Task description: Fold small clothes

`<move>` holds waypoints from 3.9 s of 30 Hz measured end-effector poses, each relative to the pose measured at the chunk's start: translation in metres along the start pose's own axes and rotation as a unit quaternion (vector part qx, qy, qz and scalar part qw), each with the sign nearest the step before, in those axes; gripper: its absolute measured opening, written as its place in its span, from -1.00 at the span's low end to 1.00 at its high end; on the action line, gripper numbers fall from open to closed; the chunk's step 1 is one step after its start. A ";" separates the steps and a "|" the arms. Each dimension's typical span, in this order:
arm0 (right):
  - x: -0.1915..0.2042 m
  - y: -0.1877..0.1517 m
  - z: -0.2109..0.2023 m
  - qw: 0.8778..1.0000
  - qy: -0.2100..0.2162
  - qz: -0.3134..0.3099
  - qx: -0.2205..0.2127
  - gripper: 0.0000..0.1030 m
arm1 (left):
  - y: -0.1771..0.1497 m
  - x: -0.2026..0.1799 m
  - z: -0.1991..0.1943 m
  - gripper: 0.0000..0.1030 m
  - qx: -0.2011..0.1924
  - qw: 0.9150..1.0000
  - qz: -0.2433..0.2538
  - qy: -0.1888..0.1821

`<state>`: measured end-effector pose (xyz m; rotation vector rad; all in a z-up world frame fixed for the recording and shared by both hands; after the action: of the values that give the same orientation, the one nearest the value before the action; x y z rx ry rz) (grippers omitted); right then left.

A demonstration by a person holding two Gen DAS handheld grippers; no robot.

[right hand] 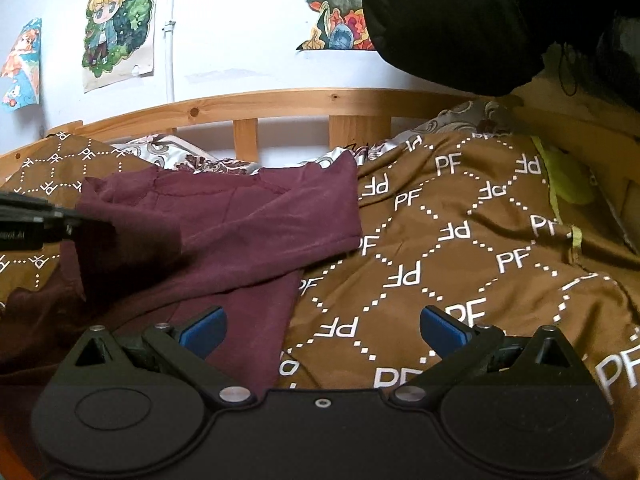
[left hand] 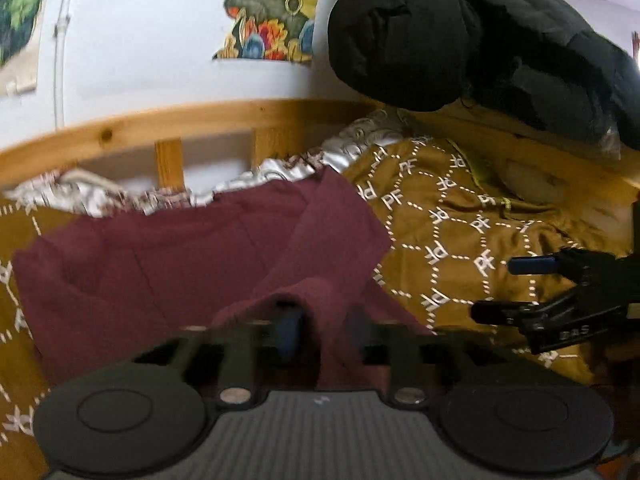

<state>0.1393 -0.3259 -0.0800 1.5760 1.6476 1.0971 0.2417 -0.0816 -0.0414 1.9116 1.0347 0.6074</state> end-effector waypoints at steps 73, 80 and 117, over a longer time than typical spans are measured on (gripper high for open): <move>0.271 0.154 0.285 0.906 0.383 -0.140 0.113 -0.93 | -0.060 0.262 0.015 -0.96 0.043 0.880 -0.459 0.112; 0.276 0.178 0.281 0.916 0.378 -0.126 0.052 -0.95 | -0.059 0.258 -0.021 -0.97 -0.043 0.869 -0.450 0.202; 0.037 -0.021 0.043 0.967 0.043 -0.201 0.151 0.98 | -0.098 0.128 -0.066 0.88 0.160 0.907 -0.254 0.297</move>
<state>0.1621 -0.2811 -0.1149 1.2937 2.1575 0.7356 0.2208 0.0851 -0.0892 1.6318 2.0524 0.7621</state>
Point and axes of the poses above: each gripper's, at about its wrist camera, not at the fingertips, and z roughly the way its jaws point, x to its left, y to its top, the point moved 5 cm from there along z, roughly the way its jaws point, and after that the axes turned 8 degrees about y, right-handed, at the moved point
